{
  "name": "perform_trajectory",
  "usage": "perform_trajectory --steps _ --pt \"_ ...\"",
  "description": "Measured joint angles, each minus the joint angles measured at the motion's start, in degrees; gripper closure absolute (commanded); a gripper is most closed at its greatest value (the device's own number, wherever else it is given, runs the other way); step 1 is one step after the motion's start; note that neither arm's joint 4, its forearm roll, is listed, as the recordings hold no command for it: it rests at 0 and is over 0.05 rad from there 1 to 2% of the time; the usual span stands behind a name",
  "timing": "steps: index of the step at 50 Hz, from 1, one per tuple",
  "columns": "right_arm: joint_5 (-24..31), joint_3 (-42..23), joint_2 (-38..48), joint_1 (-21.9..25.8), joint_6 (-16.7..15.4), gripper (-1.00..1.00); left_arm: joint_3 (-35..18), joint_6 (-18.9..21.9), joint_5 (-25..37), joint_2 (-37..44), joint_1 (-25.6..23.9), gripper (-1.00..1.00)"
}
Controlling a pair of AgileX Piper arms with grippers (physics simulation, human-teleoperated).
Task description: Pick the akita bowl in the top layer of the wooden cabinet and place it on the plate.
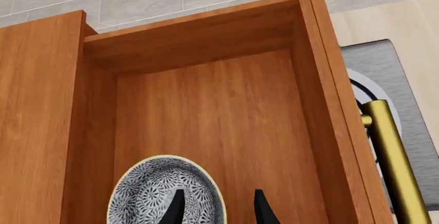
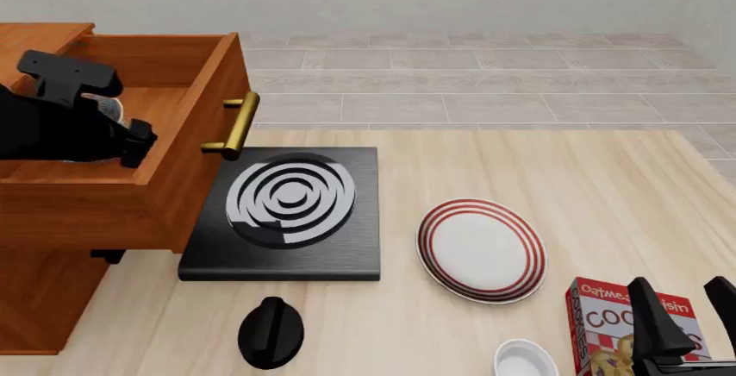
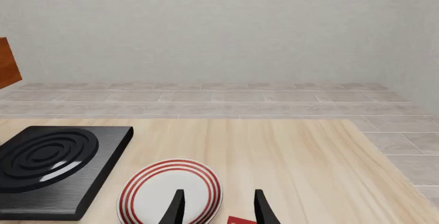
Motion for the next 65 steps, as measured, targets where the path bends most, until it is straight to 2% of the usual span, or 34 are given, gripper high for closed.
perform_trajectory --steps 2,3,30,65 --pt "0.0 0.0 0.0 0.0 0.0 -1.0 0.1 -0.3 -0.1 0.0 -0.2 -1.0" --pt "0.0 0.0 0.0 0.0 0.0 -1.0 0.1 -0.3 -0.1 -0.1 -0.3 1.0" --pt "0.0 0.0 0.0 0.0 0.0 -1.0 -0.4 -1.7 0.1 -1.3 -3.4 1.0" --pt "0.0 0.1 -0.2 -0.1 0.1 -1.0 -7.0 -2.7 3.1 -0.6 -5.3 1.0"
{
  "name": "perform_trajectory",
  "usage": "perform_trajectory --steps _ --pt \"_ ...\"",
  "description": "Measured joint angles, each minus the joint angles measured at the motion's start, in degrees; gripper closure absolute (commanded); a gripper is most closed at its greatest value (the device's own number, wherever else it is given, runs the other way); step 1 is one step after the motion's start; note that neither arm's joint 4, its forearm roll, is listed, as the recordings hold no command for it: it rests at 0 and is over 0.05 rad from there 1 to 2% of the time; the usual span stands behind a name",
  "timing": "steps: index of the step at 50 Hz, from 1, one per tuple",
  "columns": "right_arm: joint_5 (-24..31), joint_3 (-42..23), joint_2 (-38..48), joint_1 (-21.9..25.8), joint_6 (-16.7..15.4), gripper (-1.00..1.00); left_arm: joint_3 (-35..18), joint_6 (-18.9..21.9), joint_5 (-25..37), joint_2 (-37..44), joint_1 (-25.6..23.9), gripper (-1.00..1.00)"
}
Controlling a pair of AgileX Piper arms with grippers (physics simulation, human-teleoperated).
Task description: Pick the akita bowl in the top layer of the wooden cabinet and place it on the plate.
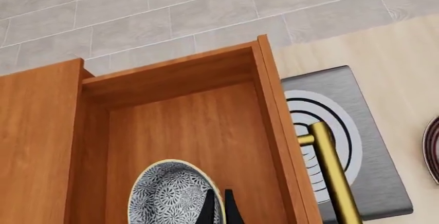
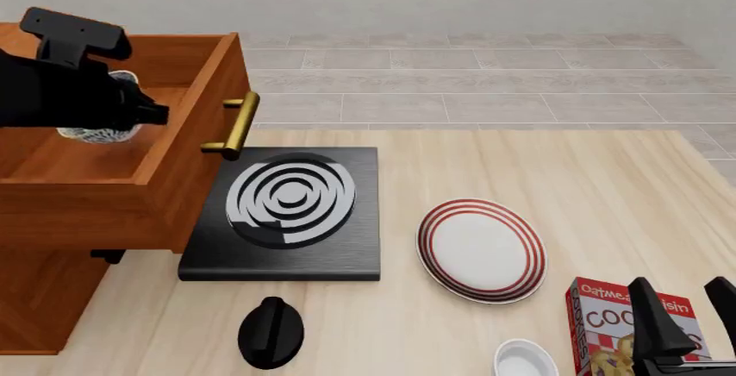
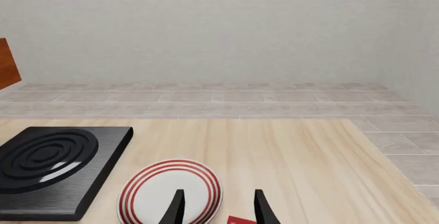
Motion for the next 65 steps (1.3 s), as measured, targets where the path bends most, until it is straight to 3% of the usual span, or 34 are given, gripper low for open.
perform_trajectory --steps 37,65 --pt "-0.4 -0.1 0.2 0.0 -0.1 -1.0 -10.9 -2.7 3.3 -1.0 -3.8 1.0" --pt "-0.9 0.0 0.7 0.1 -0.1 -1.0 -17.2 1.9 4.0 -2.6 -10.2 1.0"
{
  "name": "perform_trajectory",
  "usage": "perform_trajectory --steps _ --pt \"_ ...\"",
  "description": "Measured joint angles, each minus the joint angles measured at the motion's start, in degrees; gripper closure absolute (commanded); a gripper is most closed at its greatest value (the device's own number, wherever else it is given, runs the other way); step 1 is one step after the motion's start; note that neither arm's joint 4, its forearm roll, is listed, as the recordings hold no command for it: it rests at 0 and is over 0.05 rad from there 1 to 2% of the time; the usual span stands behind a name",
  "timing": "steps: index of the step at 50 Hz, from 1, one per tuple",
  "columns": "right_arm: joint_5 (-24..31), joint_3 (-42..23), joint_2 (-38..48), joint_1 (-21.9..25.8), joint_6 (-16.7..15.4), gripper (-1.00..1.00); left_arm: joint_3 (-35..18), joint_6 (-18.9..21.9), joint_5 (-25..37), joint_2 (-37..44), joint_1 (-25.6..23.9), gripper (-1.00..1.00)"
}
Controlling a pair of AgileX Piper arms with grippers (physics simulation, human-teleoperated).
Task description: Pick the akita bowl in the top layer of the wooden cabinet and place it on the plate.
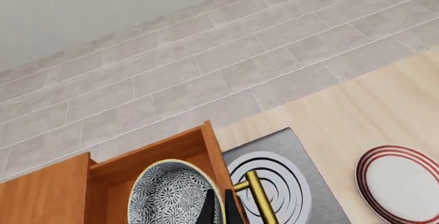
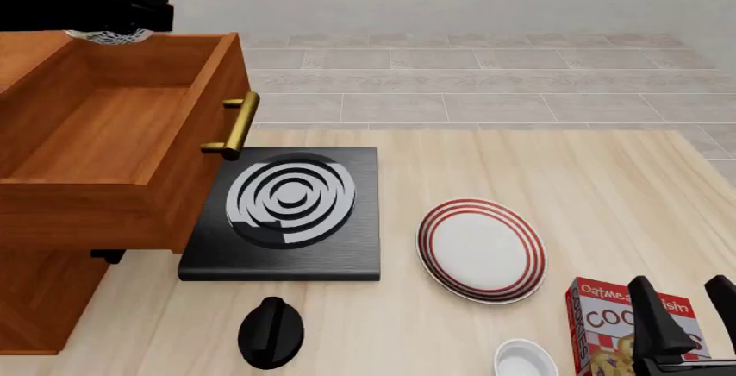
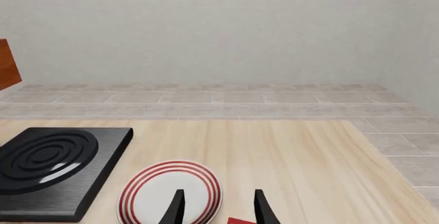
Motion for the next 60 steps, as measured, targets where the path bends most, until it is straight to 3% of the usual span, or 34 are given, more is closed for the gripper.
perform_trajectory --steps 30,60 --pt "1.1 0.0 -0.7 0.0 0.0 -1.0 -4.6 4.5 -0.6 1.1 -9.1 1.0" --pt "0.8 0.0 -0.5 -0.1 -0.4 -1.0 -3.6 7.9 -4.2 2.9 -18.9 1.0"
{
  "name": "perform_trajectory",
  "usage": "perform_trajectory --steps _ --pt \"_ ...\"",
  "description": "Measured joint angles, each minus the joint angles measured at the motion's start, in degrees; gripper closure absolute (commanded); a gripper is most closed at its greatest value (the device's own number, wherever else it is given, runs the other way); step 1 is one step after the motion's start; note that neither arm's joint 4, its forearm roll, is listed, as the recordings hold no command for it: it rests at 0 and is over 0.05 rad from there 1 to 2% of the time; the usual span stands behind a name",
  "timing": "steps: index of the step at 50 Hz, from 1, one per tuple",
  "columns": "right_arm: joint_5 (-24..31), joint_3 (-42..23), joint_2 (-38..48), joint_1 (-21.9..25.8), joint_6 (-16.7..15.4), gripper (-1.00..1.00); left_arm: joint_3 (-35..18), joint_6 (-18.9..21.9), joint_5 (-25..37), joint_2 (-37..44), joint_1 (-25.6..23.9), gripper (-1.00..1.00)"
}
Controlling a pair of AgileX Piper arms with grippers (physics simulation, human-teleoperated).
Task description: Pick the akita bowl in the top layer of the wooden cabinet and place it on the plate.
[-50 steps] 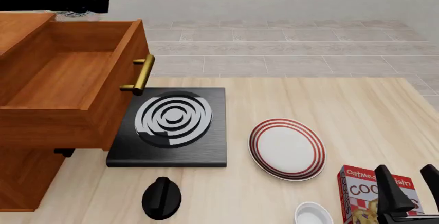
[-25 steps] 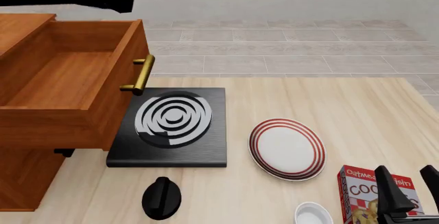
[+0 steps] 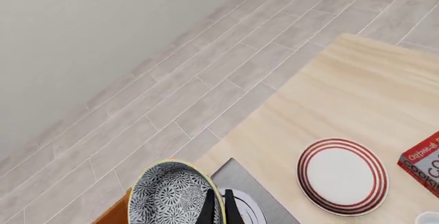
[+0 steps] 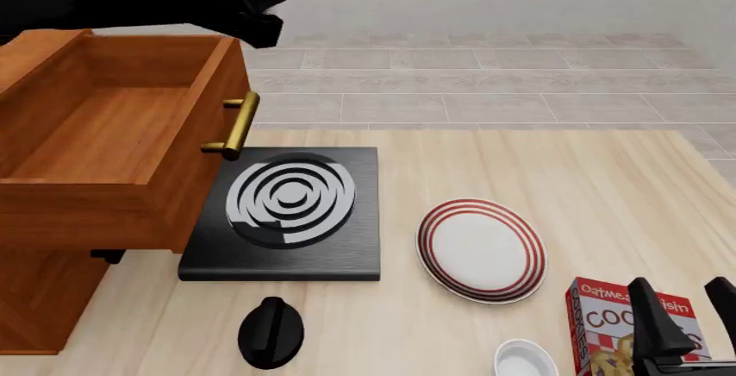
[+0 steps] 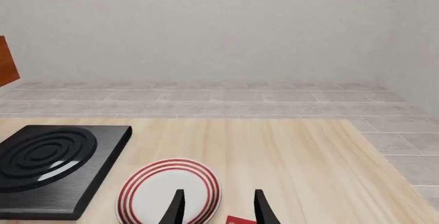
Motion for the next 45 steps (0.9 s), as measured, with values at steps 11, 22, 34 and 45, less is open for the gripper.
perform_trajectory --steps 11,22,34,45 --pt "-0.6 0.0 0.6 0.0 0.0 -1.0 0.2 0.6 -0.7 0.8 -3.2 1.0" --pt "-0.3 0.0 0.3 -0.1 0.0 -1.0 0.3 1.5 -1.6 1.8 -5.8 1.0" --pt "-0.5 -0.1 0.4 -0.1 -0.1 -1.0 1.5 2.9 -3.0 2.7 -7.9 1.0" --pt "-0.4 -0.1 0.4 0.0 -0.2 -1.0 3.0 4.1 -4.9 3.8 -10.2 1.0"
